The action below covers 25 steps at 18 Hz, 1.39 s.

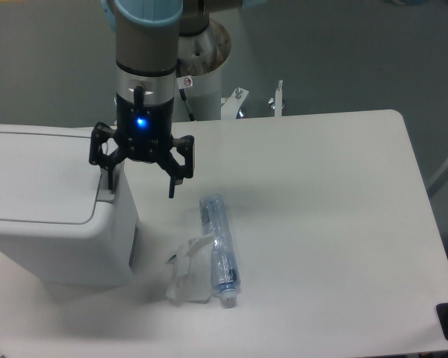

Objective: Open the trash can

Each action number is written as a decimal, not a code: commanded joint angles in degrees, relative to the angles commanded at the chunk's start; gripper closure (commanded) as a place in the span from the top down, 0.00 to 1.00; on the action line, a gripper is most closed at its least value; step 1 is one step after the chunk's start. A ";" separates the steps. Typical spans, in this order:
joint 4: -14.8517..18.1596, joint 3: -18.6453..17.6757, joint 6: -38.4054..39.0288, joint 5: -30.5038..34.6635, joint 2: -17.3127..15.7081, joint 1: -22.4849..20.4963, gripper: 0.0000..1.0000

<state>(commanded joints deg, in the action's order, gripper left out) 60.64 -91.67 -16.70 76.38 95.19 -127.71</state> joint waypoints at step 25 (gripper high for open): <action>-0.09 6.50 -7.63 0.00 7.03 -10.01 1.00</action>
<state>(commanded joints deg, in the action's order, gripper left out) 60.56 -85.17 -24.32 76.38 102.22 -137.71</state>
